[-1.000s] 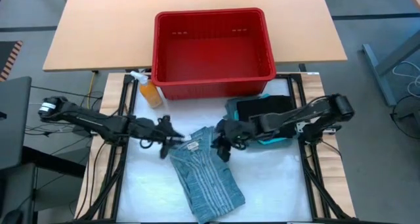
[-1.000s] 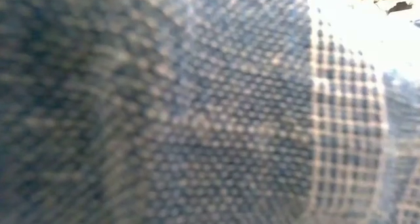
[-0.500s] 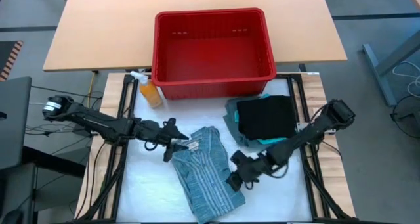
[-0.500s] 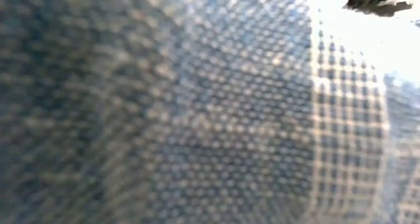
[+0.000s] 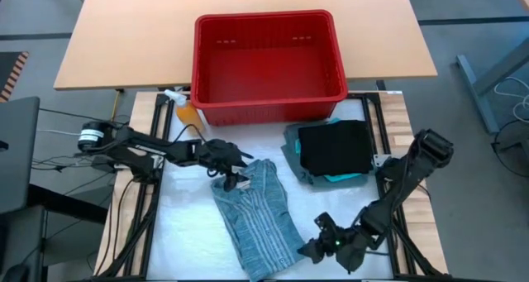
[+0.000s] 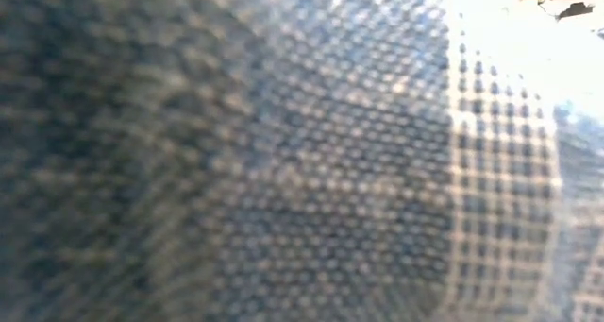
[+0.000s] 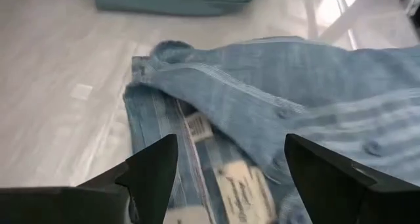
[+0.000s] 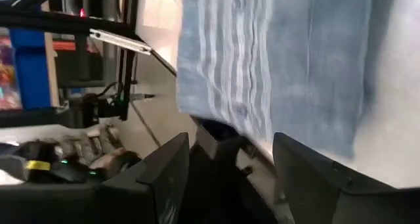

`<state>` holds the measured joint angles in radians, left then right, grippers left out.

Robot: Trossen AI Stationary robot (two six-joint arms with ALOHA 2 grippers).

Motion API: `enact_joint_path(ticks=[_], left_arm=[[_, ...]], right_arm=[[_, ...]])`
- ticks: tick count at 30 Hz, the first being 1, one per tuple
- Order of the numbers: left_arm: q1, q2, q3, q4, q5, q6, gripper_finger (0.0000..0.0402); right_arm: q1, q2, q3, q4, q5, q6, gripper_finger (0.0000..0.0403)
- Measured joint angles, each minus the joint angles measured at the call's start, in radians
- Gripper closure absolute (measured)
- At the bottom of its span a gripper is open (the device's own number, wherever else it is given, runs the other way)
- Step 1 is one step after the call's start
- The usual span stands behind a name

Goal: Fold Laundry from Bin
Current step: Fold the blue patterned polo

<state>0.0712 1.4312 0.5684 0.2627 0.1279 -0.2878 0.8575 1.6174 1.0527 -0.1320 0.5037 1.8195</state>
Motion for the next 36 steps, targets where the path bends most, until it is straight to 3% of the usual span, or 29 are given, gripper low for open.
enact_joint_path(ticks=[4, 9, 17, 23, 31, 33, 36], left_arm=[[0.001, 0.064, 0.021, 0.012, -0.001, 0.022, 0.0132], [0.001, 0.111, 0.032, 0.022, 0.006, 0.026, 0.0132], [0.001, 0.107, 0.031, 0.026, 0.024, 0.022, 0.0132], [0.001, 0.107, 0.031, 0.001, 0.024, 0.016, 0.0132], [0.001, 0.107, 0.031, -0.009, 0.019, 0.017, 0.0132], [0.001, 0.107, 0.031, -0.009, 0.017, 0.017, 0.0132], [0.001, 0.107, 0.031, -0.011, 0.019, 0.017, 0.0132]], right_arm=[[0.044, 0.046, 0.000, 0.032, -0.018, 0.121, 0.0158], [0.070, 0.161, 0.002, 0.212, -0.072, 0.196, 0.0158], [0.070, 0.285, 0.012, 0.295, 0.000, 0.275, 0.0158], [0.047, 0.285, 0.014, 0.207, 0.101, 0.280, 0.0158], [0.025, 0.288, 0.013, 0.129, 0.083, 0.309, 0.0160], [0.013, 0.288, 0.013, 0.093, 0.069, 0.305, 0.0169], [0.002, 0.288, 0.013, 0.040, 0.071, 0.304, 0.0215]])
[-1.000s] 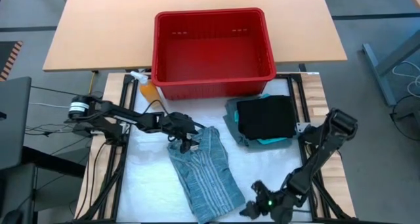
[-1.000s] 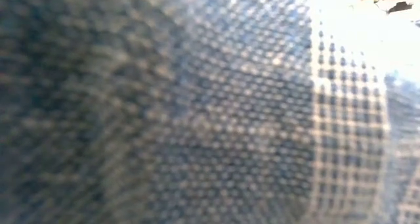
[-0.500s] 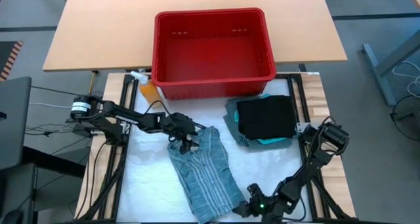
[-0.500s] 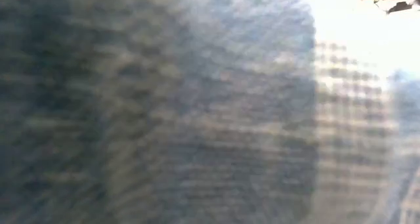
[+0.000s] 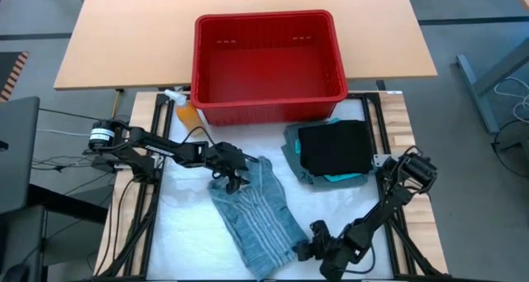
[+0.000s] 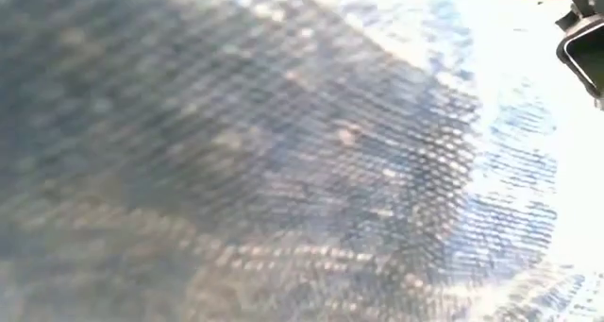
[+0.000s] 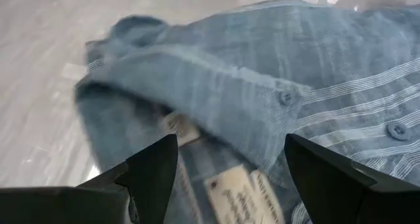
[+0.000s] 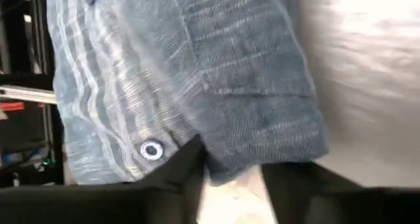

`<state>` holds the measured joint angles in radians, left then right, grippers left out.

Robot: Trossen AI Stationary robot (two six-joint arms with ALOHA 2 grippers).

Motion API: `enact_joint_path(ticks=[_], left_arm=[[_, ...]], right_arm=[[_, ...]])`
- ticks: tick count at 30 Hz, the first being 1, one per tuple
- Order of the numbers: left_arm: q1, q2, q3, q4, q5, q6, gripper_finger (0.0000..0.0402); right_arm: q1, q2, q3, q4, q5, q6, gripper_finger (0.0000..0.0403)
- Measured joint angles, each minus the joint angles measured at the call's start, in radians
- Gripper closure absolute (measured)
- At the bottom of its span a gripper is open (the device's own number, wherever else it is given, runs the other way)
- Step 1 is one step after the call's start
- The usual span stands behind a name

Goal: Fold Laundry from Bin
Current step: Fold the blue patterned polo

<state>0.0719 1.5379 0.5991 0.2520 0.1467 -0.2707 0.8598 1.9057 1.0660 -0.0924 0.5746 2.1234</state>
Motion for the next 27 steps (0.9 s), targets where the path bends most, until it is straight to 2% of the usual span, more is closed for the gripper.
enact_joint_path(ticks=[5, 7, 9, 12, 19, 23, 27], left_arm=[[0.000, 0.000, 0.000, -0.003, 0.003, 0.001, 0.0132], [0.000, 0.000, 0.000, -0.002, 0.003, 0.005, 0.0132], [0.000, 0.000, 0.000, -0.001, 0.004, 0.005, 0.0132], [0.000, 0.000, 0.000, 0.003, 0.004, 0.003, 0.0132], [0.000, 0.000, 0.000, 0.009, 0.003, -0.059, 0.0132], [0.000, -0.001, -0.001, 0.014, -0.006, -0.131, 0.0132], [0.000, -0.001, -0.001, -0.015, -0.079, -0.215, 0.0132]], right_arm=[[-0.014, -0.004, 0.000, -0.034, -0.029, -0.098, 0.0347], [-0.022, -0.021, 0.000, -0.095, -0.074, -0.139, 0.0378], [-0.032, -0.057, 0.000, -0.201, -0.144, -0.157, 0.0376], [-0.045, -0.130, 0.000, -0.416, -0.248, -0.158, 0.0349], [-0.079, -0.314, -0.001, -0.827, -0.255, -0.224, 0.0337], [-0.124, -0.389, -0.001, -0.878, -0.235, -0.330, 0.0337], [-0.161, -0.440, -0.001, -0.831, -0.236, -0.425, 0.0325]])
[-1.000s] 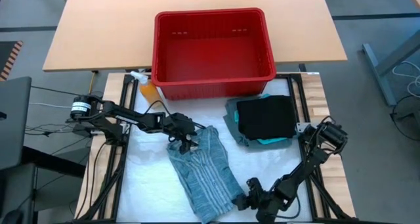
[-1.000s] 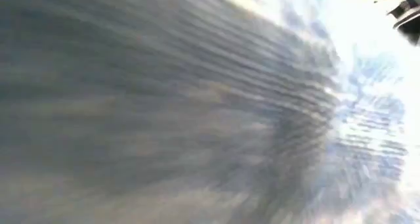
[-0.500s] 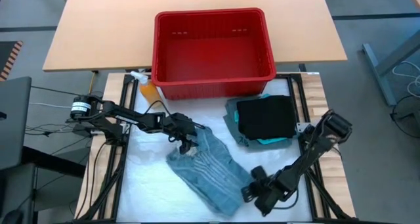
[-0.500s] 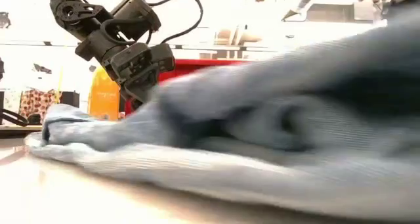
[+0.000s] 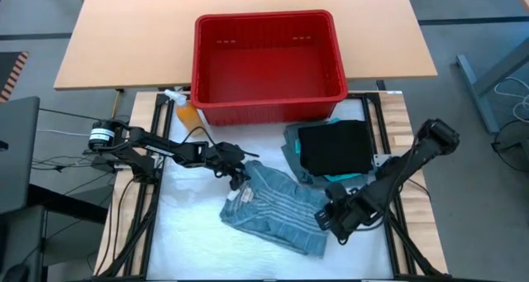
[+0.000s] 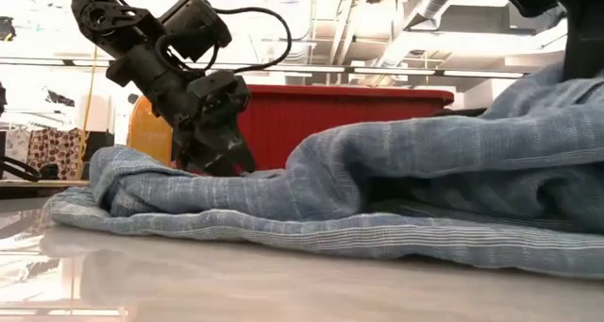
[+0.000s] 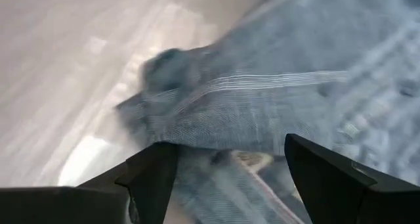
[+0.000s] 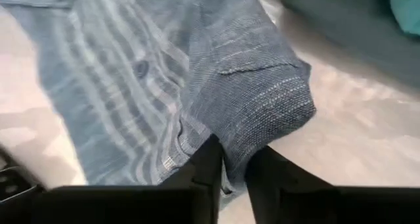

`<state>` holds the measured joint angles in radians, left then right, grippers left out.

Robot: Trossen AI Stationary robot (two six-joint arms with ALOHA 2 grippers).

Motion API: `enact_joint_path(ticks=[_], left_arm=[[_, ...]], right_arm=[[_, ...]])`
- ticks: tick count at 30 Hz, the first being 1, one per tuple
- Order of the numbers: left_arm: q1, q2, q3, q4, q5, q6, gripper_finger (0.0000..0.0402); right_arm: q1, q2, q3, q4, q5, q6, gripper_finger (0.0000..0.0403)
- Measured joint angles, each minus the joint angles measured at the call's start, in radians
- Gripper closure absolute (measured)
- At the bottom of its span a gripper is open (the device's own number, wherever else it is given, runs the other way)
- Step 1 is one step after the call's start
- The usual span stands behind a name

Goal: Fold Laundry from Bin
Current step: Fold the blue patterned polo

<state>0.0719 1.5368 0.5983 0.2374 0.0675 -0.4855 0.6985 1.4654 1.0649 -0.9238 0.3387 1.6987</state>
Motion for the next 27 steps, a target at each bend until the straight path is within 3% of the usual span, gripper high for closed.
enact_joint_path(ticks=[6, 14, 18, 21, 23, 27], left_arm=[[-0.001, 0.000, 0.000, -0.003, -0.069, -0.059, 0.0132], [-0.019, -0.115, 0.000, -0.035, 0.015, -0.040, 0.0132], [-0.022, -0.247, 0.000, -0.107, 0.000, -0.033, 0.0132], [-0.038, -0.315, 0.000, -0.272, -0.099, -0.054, 0.0132], [-0.057, -0.316, -0.012, -0.304, -0.178, -0.085, 0.0132], [-0.066, -0.278, -0.018, -0.255, -0.176, -0.076, 0.0125]], right_arm=[[-0.015, -0.055, 0.000, -0.024, -0.007, -0.030, 0.0259], [-0.013, -0.102, 0.000, -0.034, -0.028, 0.002, 0.0160], [0.007, -0.111, 0.000, -0.037, -0.005, 0.058, 0.0153], [0.078, -0.083, 0.001, -0.005, 0.078, 0.163, 0.0154], [0.127, -0.054, 0.001, -0.010, 0.112, 0.251, 0.0153], [0.192, -0.003, 0.001, -0.072, 0.143, 0.387, 0.0153]])
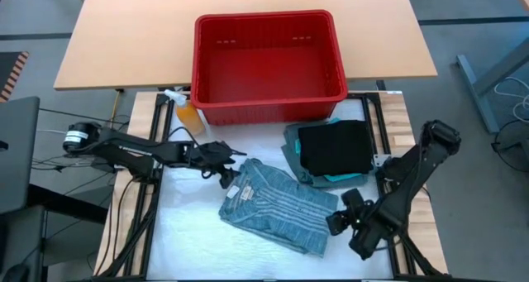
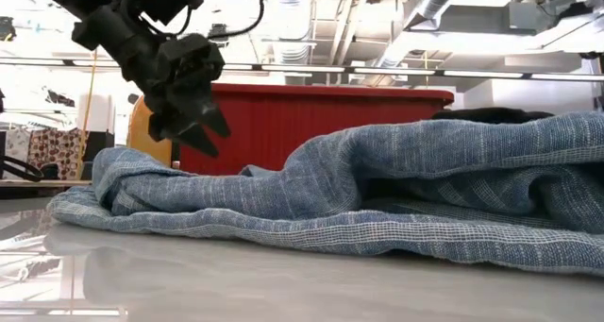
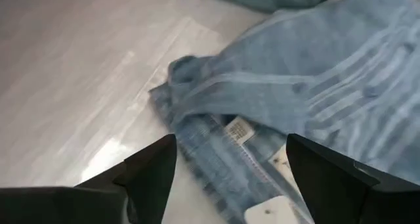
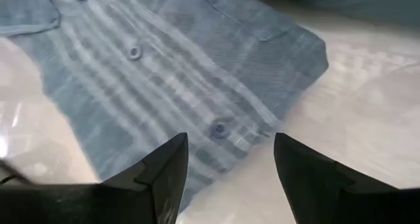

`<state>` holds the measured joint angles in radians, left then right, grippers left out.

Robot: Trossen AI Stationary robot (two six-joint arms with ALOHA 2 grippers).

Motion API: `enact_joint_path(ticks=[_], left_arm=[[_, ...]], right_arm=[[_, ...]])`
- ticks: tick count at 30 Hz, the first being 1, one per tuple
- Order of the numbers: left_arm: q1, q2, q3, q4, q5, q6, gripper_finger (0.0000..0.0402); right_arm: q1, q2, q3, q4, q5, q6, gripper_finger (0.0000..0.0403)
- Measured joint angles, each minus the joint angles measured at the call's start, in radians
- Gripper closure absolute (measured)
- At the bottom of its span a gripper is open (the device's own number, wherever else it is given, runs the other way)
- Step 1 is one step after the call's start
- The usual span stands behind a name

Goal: Fold Laundry from Bin
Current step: Fold the blue patterned polo

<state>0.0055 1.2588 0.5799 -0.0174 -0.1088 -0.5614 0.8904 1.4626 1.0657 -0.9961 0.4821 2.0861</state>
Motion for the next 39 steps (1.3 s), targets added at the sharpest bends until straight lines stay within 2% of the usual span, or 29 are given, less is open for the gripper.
enact_joint_path(ticks=[7, 10, 12, 15, 20, 24, 30, 35, 39], left_arm=[[0.000, 0.093, 0.000, 0.034, 0.026, -0.033, 0.0088], [-0.007, 0.100, 0.000, 0.035, 0.037, -0.066, 0.0075], [-0.024, 0.100, 0.000, 0.023, 0.022, -0.097, 0.0072], [-0.081, 0.100, 0.000, -0.021, -0.022, -0.157, 0.0072], [-0.194, 0.101, 0.000, -0.034, -0.147, -0.258, 0.0072], [-0.230, 0.141, 0.000, -0.028, -0.181, -0.305, 0.0072], [-0.199, 0.296, 0.002, 0.080, -0.204, -0.320, 0.0072], [-0.185, 0.404, 0.002, 0.237, -0.215, -0.313, 0.0073], [-0.183, 0.427, 0.001, 0.318, -0.173, -0.311, 0.0099]], right_arm=[[0.040, 0.049, 0.000, -0.013, 0.021, 0.064, 0.0153], [0.048, 0.045, -0.001, -0.029, 0.077, 0.061, 0.0153], [0.060, 0.043, -0.002, -0.062, 0.122, 0.081, 0.0153], [0.065, 0.042, -0.027, -0.074, 0.131, 0.097, 0.0153], [0.049, 0.042, -0.123, 0.074, 0.135, 0.096, 0.0153], [0.053, 0.042, -0.206, 0.206, 0.136, 0.102, 0.0153], [0.057, 0.059, -0.306, 0.389, 0.162, 0.106, 0.0153], [0.052, 0.107, -0.321, 0.441, 0.186, 0.106, 0.0153], [0.047, 0.154, -0.321, 0.492, 0.246, 0.096, 0.0154]])
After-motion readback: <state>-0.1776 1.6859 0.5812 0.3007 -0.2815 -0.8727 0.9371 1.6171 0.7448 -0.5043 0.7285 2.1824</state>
